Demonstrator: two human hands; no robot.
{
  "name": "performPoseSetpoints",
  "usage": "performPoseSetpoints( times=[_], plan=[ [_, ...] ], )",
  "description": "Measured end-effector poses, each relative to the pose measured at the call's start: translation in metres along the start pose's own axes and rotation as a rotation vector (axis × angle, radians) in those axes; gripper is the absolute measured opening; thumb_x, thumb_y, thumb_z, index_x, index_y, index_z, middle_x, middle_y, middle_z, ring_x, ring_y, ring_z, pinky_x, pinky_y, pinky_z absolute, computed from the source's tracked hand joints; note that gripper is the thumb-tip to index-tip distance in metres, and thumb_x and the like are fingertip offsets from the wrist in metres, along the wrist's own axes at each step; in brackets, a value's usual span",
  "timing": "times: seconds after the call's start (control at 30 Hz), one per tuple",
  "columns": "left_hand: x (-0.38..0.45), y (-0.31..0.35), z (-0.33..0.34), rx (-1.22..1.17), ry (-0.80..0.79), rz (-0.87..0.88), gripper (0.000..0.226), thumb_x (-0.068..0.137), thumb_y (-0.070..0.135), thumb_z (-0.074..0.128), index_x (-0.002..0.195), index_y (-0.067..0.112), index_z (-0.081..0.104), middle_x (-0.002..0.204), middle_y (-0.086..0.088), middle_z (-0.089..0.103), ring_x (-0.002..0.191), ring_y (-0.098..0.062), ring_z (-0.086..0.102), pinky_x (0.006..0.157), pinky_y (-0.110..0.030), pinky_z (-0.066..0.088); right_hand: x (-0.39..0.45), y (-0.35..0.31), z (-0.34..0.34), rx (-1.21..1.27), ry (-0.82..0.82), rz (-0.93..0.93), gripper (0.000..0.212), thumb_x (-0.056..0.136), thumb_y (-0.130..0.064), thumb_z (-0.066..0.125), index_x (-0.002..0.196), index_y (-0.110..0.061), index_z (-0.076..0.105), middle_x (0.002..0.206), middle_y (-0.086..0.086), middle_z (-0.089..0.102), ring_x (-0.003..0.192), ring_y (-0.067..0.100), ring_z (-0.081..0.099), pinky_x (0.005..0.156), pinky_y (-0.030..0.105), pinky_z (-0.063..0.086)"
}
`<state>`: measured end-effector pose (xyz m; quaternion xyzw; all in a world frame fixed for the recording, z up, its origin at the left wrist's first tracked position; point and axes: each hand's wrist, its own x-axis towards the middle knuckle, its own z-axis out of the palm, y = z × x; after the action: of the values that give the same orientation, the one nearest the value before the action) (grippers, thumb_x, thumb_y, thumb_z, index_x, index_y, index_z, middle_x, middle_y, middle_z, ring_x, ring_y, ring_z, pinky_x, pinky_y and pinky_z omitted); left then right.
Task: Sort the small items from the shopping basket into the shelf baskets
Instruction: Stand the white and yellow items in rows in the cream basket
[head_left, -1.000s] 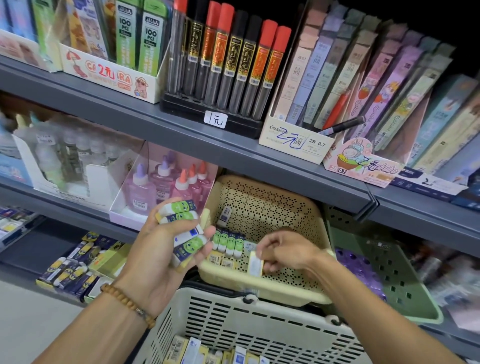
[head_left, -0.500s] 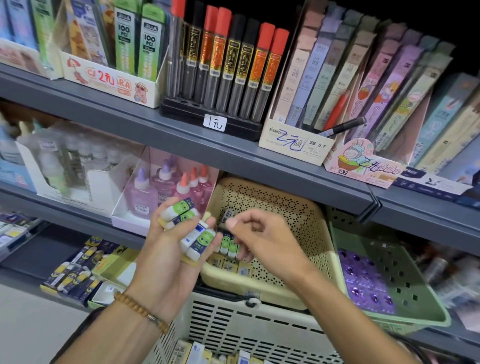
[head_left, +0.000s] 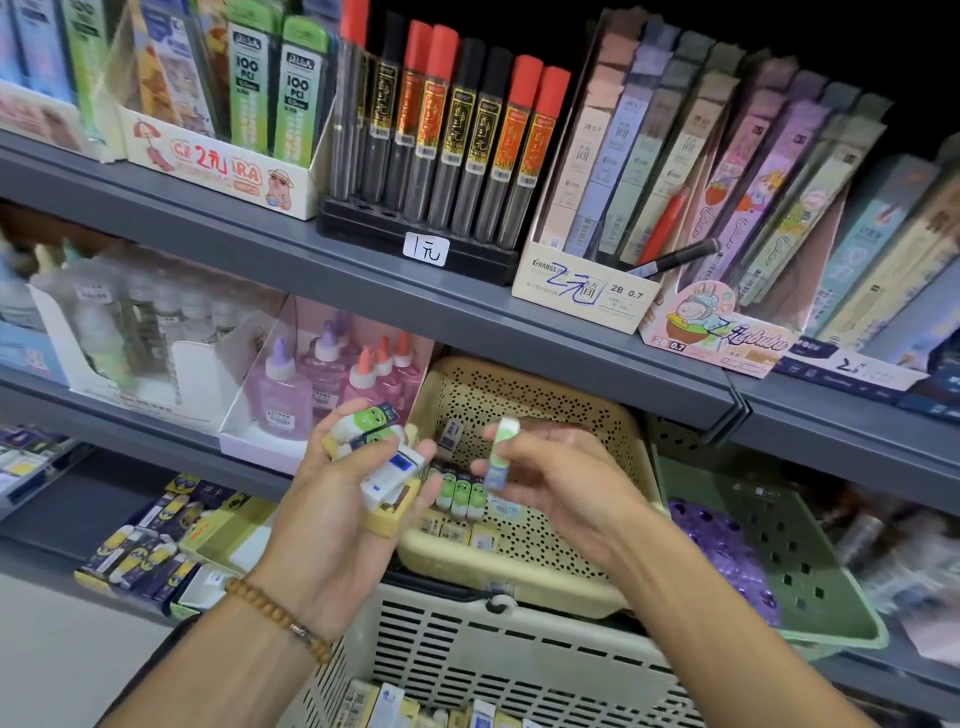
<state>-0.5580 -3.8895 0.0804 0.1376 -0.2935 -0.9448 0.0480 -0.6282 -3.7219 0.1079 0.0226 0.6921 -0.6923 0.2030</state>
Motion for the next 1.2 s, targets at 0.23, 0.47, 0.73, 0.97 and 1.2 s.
performPoseSetpoints(
  times=[0.23, 0.47, 0.73, 0.97, 1.2],
  plan=[
    [-0.006, 0.008, 0.001, 0.065, -0.01, -0.096, 0.023, 0.081, 0.025, 0.067, 0.104, 0.022, 0.065, 0.093, -0.013, 0.07, 0.078, -0.03, 0.073, 0.056, -0.033, 0.056, 0.037, 0.013, -0.056, -0.746, 0.173, 0.077, 0.031, 0.076, -0.01, 0.082, 0.103, -0.013, 0.068, 0.083, 0.002, 0.073, 0.062, 0.007, 0.068, 0.051, 0.015, 0.047],
    [-0.008, 0.014, 0.003, 0.152, -0.025, -0.135, 0.05, 0.066, 0.042, 0.071, 0.107, 0.014, 0.072, 0.1, -0.018, 0.071, 0.076, -0.03, 0.07, 0.055, -0.032, 0.055, 0.066, 0.026, -0.052, -0.817, 0.032, 0.144, 0.019, 0.094, -0.003, 0.058, 0.099, -0.012, 0.074, 0.076, 0.004, 0.072, 0.062, 0.009, 0.066, 0.054, 0.018, 0.049],
    [-0.011, 0.017, 0.004, 0.22, -0.082, -0.143, 0.043, 0.067, 0.036, 0.07, 0.106, 0.018, 0.074, 0.101, -0.019, 0.071, 0.07, -0.03, 0.068, 0.056, -0.033, 0.053, 0.07, 0.029, -0.027, -0.921, 0.046, 0.034, 0.015, 0.094, -0.015, 0.063, 0.107, -0.013, 0.069, 0.092, 0.001, 0.07, 0.081, 0.013, 0.067, 0.08, 0.027, 0.057],
    [-0.01, 0.014, 0.002, 0.252, -0.107, -0.156, 0.034, 0.08, 0.033, 0.065, 0.112, 0.022, 0.07, 0.098, -0.014, 0.071, 0.072, -0.028, 0.068, 0.055, -0.033, 0.054, 0.019, 0.001, 0.011, -0.382, -0.306, -0.14, 0.026, 0.084, -0.049, 0.069, 0.084, -0.024, 0.076, 0.084, -0.004, 0.072, 0.074, 0.011, 0.062, 0.065, 0.024, 0.05],
    [-0.011, 0.013, 0.002, 0.258, -0.082, -0.139, 0.034, 0.073, 0.024, 0.069, 0.107, 0.023, 0.071, 0.099, -0.018, 0.072, 0.079, -0.034, 0.073, 0.053, -0.033, 0.057, 0.022, -0.001, 0.005, 0.118, -0.277, -0.105, 0.008, 0.086, -0.015, 0.07, 0.087, -0.015, 0.078, 0.087, 0.01, 0.072, 0.07, 0.016, 0.064, 0.058, 0.025, 0.052]
  ],
)
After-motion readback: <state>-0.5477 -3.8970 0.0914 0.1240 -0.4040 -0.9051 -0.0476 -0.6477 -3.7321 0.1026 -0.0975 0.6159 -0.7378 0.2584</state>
